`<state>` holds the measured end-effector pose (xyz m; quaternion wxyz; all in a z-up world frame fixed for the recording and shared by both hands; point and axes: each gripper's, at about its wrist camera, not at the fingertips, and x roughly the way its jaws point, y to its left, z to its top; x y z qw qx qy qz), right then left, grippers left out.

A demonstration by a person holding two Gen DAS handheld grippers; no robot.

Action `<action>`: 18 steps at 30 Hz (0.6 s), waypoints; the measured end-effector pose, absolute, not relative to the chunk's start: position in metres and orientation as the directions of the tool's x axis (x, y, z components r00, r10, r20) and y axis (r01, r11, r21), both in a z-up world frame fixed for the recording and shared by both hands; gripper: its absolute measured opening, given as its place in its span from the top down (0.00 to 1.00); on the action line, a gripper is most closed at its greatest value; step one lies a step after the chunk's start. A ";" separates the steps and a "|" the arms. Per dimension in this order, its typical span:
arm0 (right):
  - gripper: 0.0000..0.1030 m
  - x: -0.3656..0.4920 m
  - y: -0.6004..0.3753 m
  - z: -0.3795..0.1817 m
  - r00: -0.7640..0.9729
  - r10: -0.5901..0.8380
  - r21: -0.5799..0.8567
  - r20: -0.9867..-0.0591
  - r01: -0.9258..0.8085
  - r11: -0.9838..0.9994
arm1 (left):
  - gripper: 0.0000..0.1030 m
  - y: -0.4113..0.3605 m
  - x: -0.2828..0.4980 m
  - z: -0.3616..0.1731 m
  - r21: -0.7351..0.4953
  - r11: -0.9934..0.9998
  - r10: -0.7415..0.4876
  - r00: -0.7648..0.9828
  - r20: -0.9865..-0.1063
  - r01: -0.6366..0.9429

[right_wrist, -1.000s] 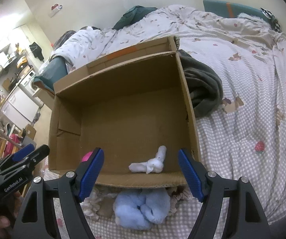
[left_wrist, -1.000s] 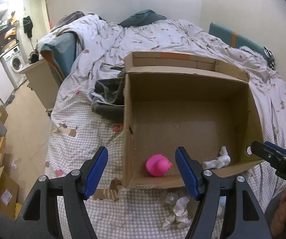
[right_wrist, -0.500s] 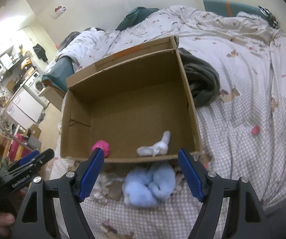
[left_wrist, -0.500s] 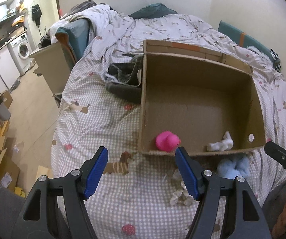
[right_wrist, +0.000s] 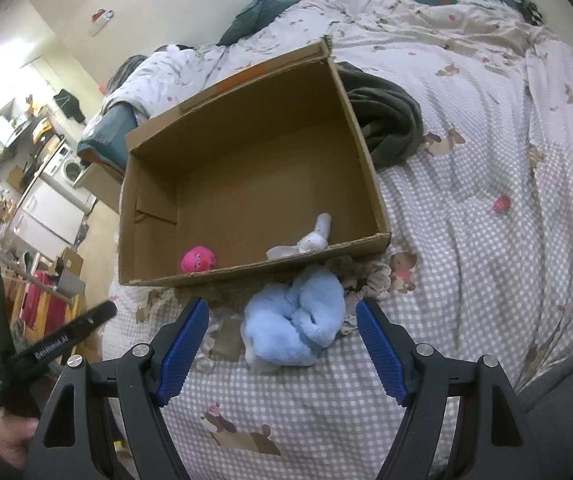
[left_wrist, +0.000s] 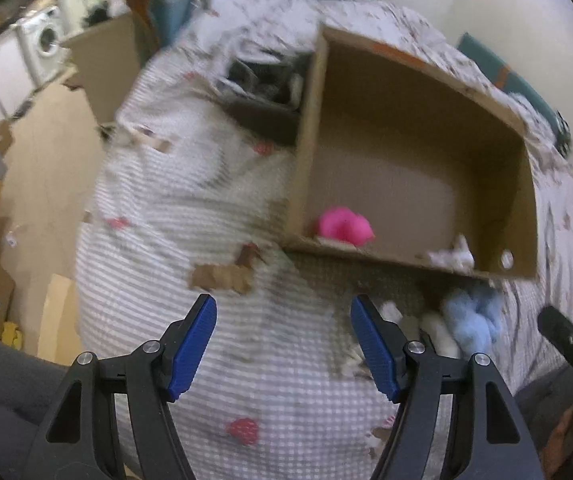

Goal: Organize soft objects
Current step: 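Withdraw both grippers from the box toward the remaining items, then grasp the white lace scrunchie with the left gripper while the right grasps the blue plush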

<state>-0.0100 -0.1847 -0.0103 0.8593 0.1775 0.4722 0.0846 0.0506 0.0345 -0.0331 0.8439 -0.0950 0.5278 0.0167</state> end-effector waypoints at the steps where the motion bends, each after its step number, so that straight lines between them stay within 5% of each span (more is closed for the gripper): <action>1: 0.22 -0.008 -0.185 -0.012 0.535 0.311 0.387 -0.785 0.031 0.922 | 0.35 0.030 0.052 -0.038 -0.154 0.982 -0.094 0.426 -0.900 -0.108; 15: 0.22 0.003 -0.197 -0.030 0.486 0.342 0.441 -0.804 0.104 0.891 | 0.36 -0.025 0.067 -0.078 -0.194 0.980 -0.197 0.298 -0.934 0.042; 18: 0.22 0.004 -0.196 -0.032 0.482 0.343 0.441 -0.806 0.104 0.892 | 0.50 -0.024 0.073 -0.085 -0.205 0.979 -0.202 0.278 -0.939 0.018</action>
